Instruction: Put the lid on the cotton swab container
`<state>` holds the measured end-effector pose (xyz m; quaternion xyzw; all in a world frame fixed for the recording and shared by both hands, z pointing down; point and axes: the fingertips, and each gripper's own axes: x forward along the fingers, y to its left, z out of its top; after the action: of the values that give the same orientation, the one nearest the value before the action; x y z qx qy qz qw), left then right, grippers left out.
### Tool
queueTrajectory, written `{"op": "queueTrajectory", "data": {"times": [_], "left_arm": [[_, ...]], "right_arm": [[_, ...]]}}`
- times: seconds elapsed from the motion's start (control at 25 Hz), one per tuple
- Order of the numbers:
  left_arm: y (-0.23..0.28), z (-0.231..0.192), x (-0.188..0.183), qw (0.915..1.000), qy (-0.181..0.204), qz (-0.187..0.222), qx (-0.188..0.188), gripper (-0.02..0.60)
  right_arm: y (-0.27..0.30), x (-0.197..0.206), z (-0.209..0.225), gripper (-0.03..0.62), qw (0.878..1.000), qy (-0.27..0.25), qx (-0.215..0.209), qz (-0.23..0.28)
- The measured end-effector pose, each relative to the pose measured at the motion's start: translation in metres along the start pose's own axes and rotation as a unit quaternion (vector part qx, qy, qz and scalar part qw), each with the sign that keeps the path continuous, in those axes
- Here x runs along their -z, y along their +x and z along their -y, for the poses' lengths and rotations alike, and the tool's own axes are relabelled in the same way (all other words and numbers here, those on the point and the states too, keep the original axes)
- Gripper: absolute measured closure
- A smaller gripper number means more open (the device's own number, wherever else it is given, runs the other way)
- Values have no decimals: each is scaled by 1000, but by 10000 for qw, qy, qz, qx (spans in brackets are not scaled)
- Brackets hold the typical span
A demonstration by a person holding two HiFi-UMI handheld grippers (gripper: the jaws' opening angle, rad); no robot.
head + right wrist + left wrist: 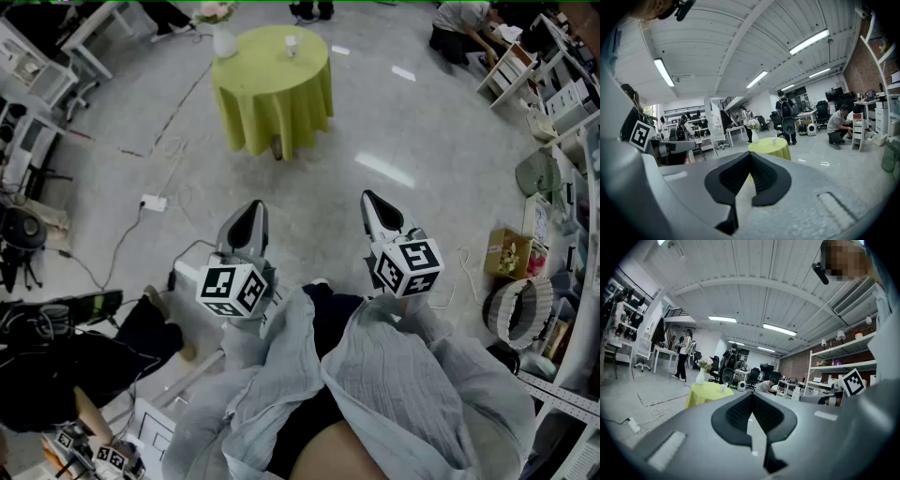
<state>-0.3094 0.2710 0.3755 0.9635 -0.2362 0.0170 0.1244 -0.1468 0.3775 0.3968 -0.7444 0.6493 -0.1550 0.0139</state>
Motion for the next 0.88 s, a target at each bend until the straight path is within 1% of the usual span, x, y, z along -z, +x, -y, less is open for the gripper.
{"op": "queueTrajectory", "data": {"times": [0.2, 0.44, 0.64, 0.88], "left_arm": [[6, 8, 2, 9999, 27, -56, 124, 564], [6, 3, -2, 10000, 41, -68, 54, 563], [12, -5, -1, 9999, 11, -96, 46, 565], [12, -4, 0, 9999, -1, -130, 49, 564]], "right_arm": [[-3, 0, 4, 594, 10000, -3, 42, -15], [3, -3, 0, 593, 9999, 92, -44, 9], [15, 0, 3, 593, 10000, 71, -1, -63], [18, 2, 4, 592, 9999, 70, -9, -155]]}}
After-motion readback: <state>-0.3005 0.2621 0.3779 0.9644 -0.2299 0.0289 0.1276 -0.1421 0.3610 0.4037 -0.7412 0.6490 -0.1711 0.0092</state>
